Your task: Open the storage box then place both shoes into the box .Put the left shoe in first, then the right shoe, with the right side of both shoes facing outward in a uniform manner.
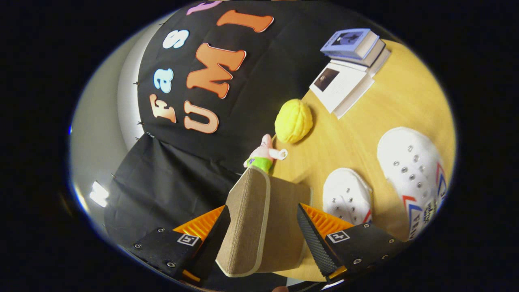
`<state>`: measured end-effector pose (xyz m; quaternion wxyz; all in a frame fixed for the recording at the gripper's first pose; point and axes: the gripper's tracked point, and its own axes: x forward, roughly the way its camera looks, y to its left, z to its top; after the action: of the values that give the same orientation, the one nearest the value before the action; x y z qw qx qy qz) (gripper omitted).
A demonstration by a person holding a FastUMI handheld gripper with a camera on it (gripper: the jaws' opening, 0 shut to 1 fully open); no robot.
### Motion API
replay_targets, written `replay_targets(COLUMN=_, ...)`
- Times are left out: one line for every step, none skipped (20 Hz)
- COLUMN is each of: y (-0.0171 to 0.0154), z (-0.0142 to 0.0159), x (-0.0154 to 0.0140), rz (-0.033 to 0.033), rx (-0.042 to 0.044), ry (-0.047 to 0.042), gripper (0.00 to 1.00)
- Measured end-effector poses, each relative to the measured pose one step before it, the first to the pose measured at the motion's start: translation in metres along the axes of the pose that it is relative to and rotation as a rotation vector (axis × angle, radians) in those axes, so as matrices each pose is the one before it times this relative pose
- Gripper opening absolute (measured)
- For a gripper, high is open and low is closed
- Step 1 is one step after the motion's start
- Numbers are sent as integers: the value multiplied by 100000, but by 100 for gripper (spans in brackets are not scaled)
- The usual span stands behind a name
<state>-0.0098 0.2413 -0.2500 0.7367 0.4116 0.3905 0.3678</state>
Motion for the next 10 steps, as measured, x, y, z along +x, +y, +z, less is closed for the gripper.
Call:
replay_targets(y=352, z=-648, x=219, rz=3930, rx=2883, ry=3841, gripper=98)
replay_targets(y=335, z=-543, x=543, rz=3518, rx=2960, ry=3769, gripper=98)
replay_targets(y=574, z=-710, x=358, rz=4497, rx=2847, ry=3882, gripper=98)
replay_targets(y=433, z=-527, x=427, rz=3711, rx=2469, ry=3249, gripper=98)
replay_targets(y=241, z=-280, x=155, rz=2582, rx=1504, ry=2251, gripper=98)
replay_targets(y=-297, z=-274, x=338, rz=786, rx=1041, ry=2197, gripper=98)
replay_targets(y=-392, z=-416, x=264, rz=363, rx=938, ry=1937, gripper=98)
replay_targets(y=-359, z=-305, x=330, rz=-627, rx=413, ry=1858, gripper=97)
replay_targets(y=-326, z=-298, x=360, rz=-413, rx=-154, ry=1873, gripper=97)
replay_targets(y=1, z=-377, x=334, rz=708, rx=123, ry=2071, gripper=98)
